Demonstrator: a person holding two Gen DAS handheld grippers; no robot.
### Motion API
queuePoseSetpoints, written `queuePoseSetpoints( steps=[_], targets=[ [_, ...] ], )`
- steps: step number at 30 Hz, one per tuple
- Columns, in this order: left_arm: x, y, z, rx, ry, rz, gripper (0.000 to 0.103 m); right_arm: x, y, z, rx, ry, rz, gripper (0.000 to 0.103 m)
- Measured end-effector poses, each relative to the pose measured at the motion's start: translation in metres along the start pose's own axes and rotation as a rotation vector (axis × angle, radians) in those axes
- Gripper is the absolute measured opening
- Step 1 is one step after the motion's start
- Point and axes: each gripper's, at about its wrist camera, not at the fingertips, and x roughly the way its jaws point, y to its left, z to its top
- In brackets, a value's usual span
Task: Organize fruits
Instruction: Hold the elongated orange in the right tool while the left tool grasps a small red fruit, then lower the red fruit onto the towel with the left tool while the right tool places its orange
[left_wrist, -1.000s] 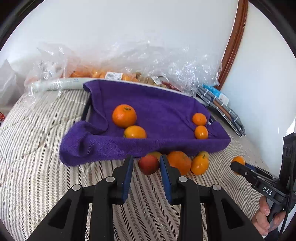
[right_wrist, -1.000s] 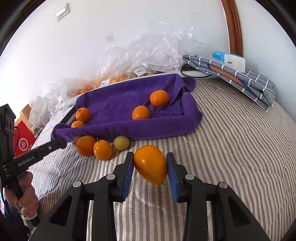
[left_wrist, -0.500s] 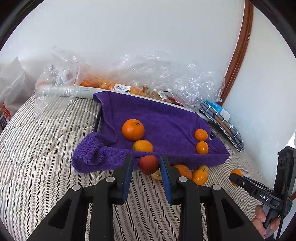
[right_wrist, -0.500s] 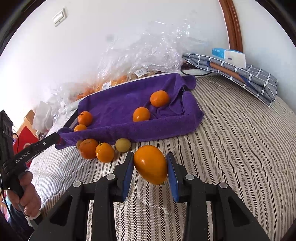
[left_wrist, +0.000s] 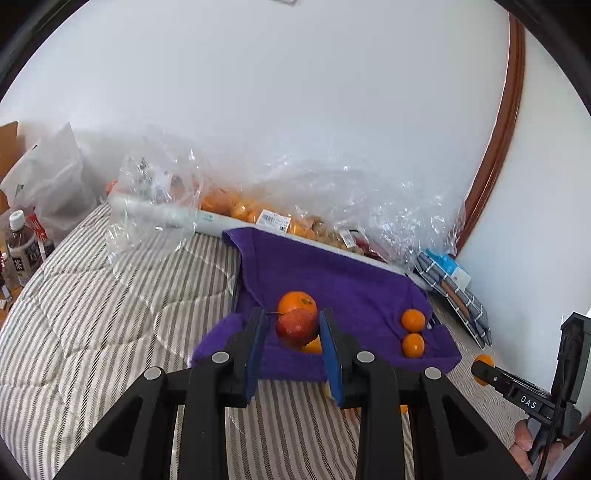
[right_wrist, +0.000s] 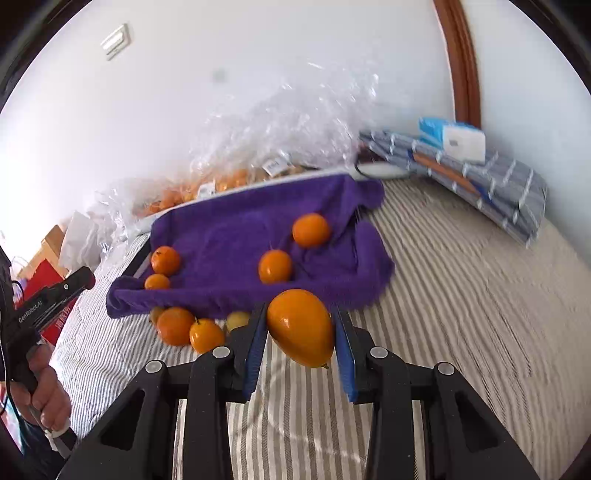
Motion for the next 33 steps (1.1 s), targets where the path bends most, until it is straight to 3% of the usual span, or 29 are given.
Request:
queuePoseSetpoints(
  steps=[7,11,17,19,27,33],
  targets=[
    [0.01,-0.006,0.038,-0.004,-0.059,0.03,0.028,0.02,0.012,0.044,-0.072,-0.043,-0.042,0.035],
    [0.034,-0.004,0.036,-0.017,-0.043,0.048,0.028,0.043,0.011,0.06,-0.079,-0.04,-0.04,0.035],
    [0.057,0.005,0.016,-0.007,0.001,0.117,0.028,0.084,-0.003,0.053,-0.051,0.046,-0.054,0.035],
    [0.058,0.005,0.013,-0.008,0.001,0.126,0.028,0.085,-0.003,0.051,-0.065,0.036,-0.059,0.035],
    [0.072,-0.003,0.004,0.018,0.067,0.09,0.028,0.093,-0.013,0.046,-0.001,0.053,-0.04,0.035],
    [0.083,-0.001,-0.003,-0.026,0.131,0.082,0.028,0.095,-0.019,0.047,0.036,0.058,-0.029,0.035]
  ],
)
